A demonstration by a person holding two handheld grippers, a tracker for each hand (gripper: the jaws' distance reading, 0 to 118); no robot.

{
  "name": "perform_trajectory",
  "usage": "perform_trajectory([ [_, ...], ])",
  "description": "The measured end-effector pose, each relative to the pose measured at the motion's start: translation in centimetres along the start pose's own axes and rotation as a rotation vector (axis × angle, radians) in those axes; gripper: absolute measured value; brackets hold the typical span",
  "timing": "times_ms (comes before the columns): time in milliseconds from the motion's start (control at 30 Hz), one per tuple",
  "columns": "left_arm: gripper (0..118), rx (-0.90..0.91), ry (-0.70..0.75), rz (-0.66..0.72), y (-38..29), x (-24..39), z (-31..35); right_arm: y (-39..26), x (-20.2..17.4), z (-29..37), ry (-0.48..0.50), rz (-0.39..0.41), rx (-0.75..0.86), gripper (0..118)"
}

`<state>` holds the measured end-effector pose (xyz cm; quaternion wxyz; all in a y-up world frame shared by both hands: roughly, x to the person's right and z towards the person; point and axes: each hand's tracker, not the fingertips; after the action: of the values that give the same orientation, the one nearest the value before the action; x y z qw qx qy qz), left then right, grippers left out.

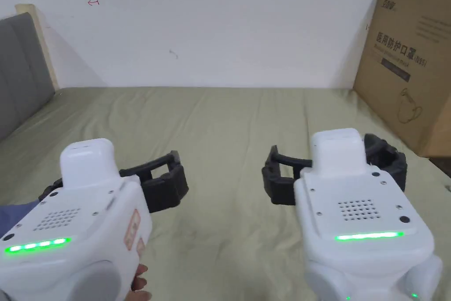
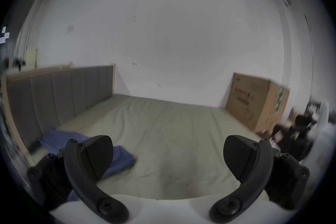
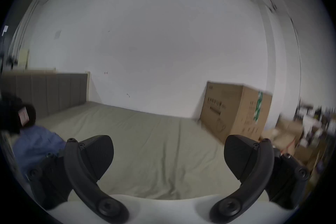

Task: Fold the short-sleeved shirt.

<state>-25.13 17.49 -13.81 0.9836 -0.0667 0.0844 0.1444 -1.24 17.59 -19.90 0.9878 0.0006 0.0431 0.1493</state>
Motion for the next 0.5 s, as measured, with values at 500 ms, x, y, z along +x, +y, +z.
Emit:
perform_trajectory([
  [500, 118, -0.158, 0.137, 0.964, -8.4, -9.1, -3.1, -2.8, -7.8, -0.6, 0.075, 0.567, -0.054, 118],
])
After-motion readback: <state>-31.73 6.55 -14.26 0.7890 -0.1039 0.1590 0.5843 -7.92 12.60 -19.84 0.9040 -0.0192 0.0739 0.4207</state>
